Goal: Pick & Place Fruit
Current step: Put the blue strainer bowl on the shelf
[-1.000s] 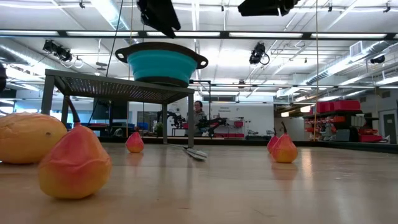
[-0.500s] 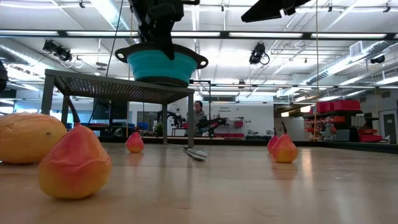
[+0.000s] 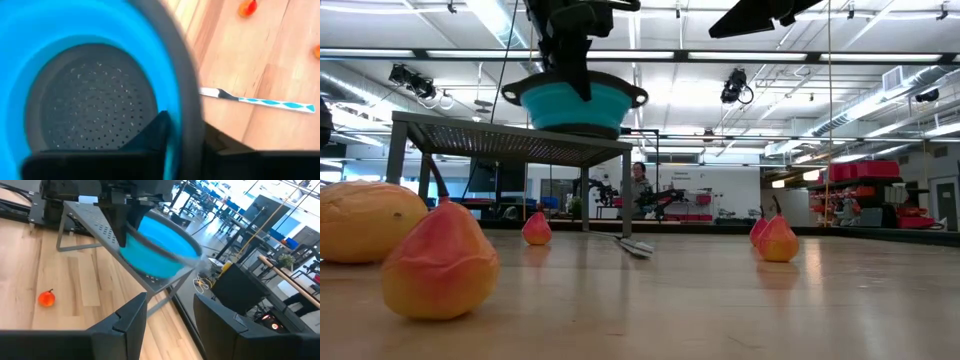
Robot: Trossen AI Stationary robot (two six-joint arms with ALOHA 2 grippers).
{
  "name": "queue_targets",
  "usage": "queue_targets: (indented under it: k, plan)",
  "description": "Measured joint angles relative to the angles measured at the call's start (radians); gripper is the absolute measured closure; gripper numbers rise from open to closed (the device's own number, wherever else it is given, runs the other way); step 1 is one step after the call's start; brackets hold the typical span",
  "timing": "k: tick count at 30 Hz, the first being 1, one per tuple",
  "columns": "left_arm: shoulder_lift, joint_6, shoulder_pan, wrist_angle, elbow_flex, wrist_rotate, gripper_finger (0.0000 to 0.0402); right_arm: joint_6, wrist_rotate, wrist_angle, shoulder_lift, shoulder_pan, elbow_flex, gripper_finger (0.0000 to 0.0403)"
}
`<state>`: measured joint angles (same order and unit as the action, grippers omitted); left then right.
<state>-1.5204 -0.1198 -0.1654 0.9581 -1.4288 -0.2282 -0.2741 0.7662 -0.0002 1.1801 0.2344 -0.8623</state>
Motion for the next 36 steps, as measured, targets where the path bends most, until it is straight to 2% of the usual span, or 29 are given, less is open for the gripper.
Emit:
queue_targets:
  k: [2, 3, 7, 13, 16, 24, 32, 36]
  plan:
    - [0.001, 0.009, 0.000, 0.004, -0.003, -0.032, 0.0383, 0.000, 0.000, 0.000, 0.000, 0.000, 0.000, 0.0233]
    - [0.005, 0.009, 0.000, 0.007, -0.004, -0.042, 0.0386, 0.000, 0.000, 0.000, 0.000, 0.000, 0.000, 0.0233]
    - [0.010, 0.012, 0.003, 0.068, -0.024, -0.074, 0.0386, 0.000, 0.000, -0.004, 0.000, 0.000, 0.000, 0.0233]
    - [0.009, -0.029, 0.001, 0.226, -0.137, -0.079, 0.0390, 0.000, 0.012, -0.005, 0.000, 0.000, 0.000, 0.0233]
    - [0.009, -0.061, 0.011, 0.329, -0.183, -0.112, 0.0390, 0.003, 0.018, -0.020, 0.001, 0.000, 0.000, 0.0233]
    - [0.009, -0.217, 0.077, 0.553, -0.198, -0.180, 0.0390, 0.004, 0.019, -0.019, 0.001, 0.000, 0.000, 0.0233]
    - [0.008, -0.366, 0.140, 0.575, -0.196, -0.272, 0.0391, 0.010, 0.018, -0.019, 0.001, 0.000, 0.000, 0.0233]
    - [-0.003, -0.396, 0.148, 0.555, -0.140, -0.311, 0.0391, 0.022, 0.018, -0.019, 0.001, 0.000, 0.000, 0.0233]
